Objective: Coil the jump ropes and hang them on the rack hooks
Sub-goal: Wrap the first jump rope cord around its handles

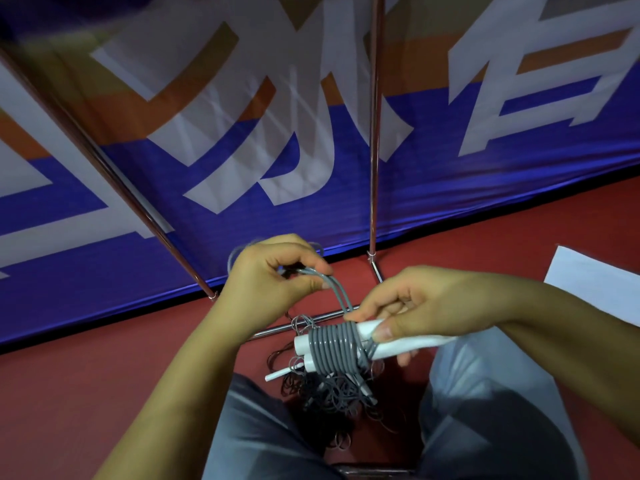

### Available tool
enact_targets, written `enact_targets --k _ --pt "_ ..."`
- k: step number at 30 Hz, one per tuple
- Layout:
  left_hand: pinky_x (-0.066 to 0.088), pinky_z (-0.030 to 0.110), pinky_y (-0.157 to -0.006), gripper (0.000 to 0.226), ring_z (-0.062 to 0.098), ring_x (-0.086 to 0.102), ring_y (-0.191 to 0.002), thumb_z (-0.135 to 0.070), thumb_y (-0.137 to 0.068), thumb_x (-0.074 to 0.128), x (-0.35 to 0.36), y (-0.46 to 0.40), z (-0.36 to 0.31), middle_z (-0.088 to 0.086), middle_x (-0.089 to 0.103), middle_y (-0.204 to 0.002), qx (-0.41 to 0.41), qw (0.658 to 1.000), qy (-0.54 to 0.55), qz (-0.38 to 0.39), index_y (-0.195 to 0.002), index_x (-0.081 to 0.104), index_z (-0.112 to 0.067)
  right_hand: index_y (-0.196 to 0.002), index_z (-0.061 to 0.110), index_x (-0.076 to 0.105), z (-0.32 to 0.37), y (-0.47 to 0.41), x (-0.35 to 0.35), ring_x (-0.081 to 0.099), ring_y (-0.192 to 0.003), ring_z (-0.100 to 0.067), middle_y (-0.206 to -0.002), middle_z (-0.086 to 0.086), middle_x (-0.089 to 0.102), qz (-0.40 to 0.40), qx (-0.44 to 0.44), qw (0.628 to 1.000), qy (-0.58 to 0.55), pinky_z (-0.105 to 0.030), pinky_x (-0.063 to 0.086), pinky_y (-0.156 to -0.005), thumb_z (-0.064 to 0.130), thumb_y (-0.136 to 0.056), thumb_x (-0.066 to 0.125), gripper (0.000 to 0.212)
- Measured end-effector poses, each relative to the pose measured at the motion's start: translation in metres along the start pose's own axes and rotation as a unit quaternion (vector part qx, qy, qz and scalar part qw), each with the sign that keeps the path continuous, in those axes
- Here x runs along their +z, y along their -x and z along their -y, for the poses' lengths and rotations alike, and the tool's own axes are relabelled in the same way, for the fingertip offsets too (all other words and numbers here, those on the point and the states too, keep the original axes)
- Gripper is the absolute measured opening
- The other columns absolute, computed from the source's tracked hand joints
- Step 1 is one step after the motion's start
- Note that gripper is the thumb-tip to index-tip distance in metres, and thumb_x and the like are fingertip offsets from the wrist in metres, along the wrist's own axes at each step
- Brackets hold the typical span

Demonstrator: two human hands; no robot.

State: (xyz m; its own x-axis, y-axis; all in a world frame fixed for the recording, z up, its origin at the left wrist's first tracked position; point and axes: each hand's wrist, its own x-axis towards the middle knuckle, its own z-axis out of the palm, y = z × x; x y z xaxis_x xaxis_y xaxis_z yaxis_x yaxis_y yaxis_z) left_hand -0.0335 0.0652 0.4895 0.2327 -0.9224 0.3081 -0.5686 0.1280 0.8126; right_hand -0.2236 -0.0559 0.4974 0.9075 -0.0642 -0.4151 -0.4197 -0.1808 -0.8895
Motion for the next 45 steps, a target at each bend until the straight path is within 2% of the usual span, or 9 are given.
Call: enact_targets --k 8,12,16,20,25,29,36,40,45 --pt "0.048 0.017 -0.062 0.024 0.004 0.061 -0.066 -0.008 -0.068 0.076 0.030 0.027 -0.023 -0.007 0.066 -0.074 -0.065 0.986 0.009 -0.152 -0.060 0.065 -0.028 -0.116 0.018 0.065 0.003 0.000 0.006 0.062 -0.061 0.007 -0.087 0.006 0.069 -0.100 -0.025 0.993 0.053 -0.012 0.046 -0.064 0.004 -0.090 0.061 0.029" --pt "0.048 0.028 -0.053 0.023 0.006 0.058 -0.054 -0.009 -0.078 0.075 0.058 0.039 -0.036 -0.003 0.067 -0.065 -0.180 0.968 0.069 -0.161 -0.069 0.055 -0.016 -0.103 0.014 0.072 -0.004 -0.011 0.015 0.063 -0.080 -0.017 -0.087 -0.007 0.070 -0.157 -0.036 0.966 0.204 -0.036 0.050 -0.079 0.021 -0.093 0.060 0.017" --pt "0.048 0.022 -0.056 0.031 0.001 0.058 -0.058 -0.022 -0.075 0.072 0.064 0.041 -0.032 -0.023 0.063 -0.079 -0.156 0.977 -0.030 -0.140 -0.083 0.044 -0.033 -0.107 0.014 0.071 -0.008 -0.012 0.018 0.061 -0.069 -0.003 -0.071 0.013 0.068 -0.227 -0.064 0.959 0.155 -0.015 0.044 -0.067 0.014 -0.092 0.060 0.018" --pt "0.047 0.031 -0.057 0.048 0.006 0.056 -0.057 -0.017 -0.075 0.070 0.069 0.043 -0.030 -0.016 0.063 -0.082 -0.165 0.975 -0.060 -0.134 -0.083 0.037 -0.050 -0.114 0.016 0.070 -0.013 -0.013 0.018 0.064 -0.082 -0.015 -0.088 -0.005 0.073 -0.261 -0.101 0.947 0.158 -0.022 0.046 -0.077 0.015 -0.092 0.061 0.024" --pt "0.040 0.016 -0.053 0.043 0.003 0.048 -0.048 -0.004 -0.073 0.073 0.063 0.041 -0.025 -0.010 0.059 -0.064 -0.192 0.971 -0.032 -0.141 -0.080 0.041 -0.032 -0.109 0.007 0.071 -0.015 -0.011 0.019 0.059 -0.075 -0.005 -0.088 -0.011 0.072 -0.271 -0.132 0.945 0.128 -0.012 0.047 -0.068 0.012 -0.092 0.060 0.020" --pt "0.040 0.020 -0.052 0.036 0.003 0.047 -0.048 -0.007 -0.073 0.069 0.059 0.040 -0.026 -0.021 0.059 -0.063 -0.195 0.972 -0.072 -0.106 -0.077 0.041 -0.030 -0.118 0.012 0.067 -0.019 -0.014 0.020 0.056 -0.071 0.017 -0.087 0.014 0.067 -0.279 -0.150 0.942 0.108 -0.006 0.042 -0.071 0.012 -0.092 0.062 0.027" --pt "0.038 0.026 -0.048 0.033 0.007 0.044 -0.046 -0.002 -0.076 0.062 0.061 0.040 -0.025 -0.014 0.056 -0.059 -0.174 0.971 -0.086 -0.136 -0.072 0.044 -0.030 -0.117 0.012 0.068 -0.022 -0.022 0.026 0.057 -0.074 0.019 -0.073 0.040 0.060 -0.305 -0.177 0.933 0.066 -0.005 0.040 -0.073 0.028 -0.082 0.055 0.040" --pt "0.029 0.023 -0.045 0.028 0.009 0.039 -0.045 -0.015 -0.079 0.063 0.056 0.035 -0.024 -0.013 0.051 -0.050 -0.206 0.963 -0.131 -0.116 -0.063 0.041 -0.020 -0.116 0.015 0.069 -0.024 -0.021 0.028 0.062 -0.073 0.010 -0.077 0.030 0.066 -0.336 -0.175 0.924 0.058 -0.009 0.044 -0.071 0.027 -0.083 0.056 0.038" --pt "0.032 0.029 -0.054 0.023 0.016 0.048 -0.060 -0.037 -0.081 0.057 0.046 0.026 -0.030 -0.004 0.053 -0.059 -0.264 0.936 -0.229 -0.051 -0.071 0.046 -0.020 -0.117 0.017 0.069 -0.025 -0.025 0.031 0.064 -0.081 -0.022 -0.087 -0.007 0.068 -0.379 -0.171 0.899 0.139 -0.036 0.049 -0.077 0.033 -0.084 0.053 0.040"
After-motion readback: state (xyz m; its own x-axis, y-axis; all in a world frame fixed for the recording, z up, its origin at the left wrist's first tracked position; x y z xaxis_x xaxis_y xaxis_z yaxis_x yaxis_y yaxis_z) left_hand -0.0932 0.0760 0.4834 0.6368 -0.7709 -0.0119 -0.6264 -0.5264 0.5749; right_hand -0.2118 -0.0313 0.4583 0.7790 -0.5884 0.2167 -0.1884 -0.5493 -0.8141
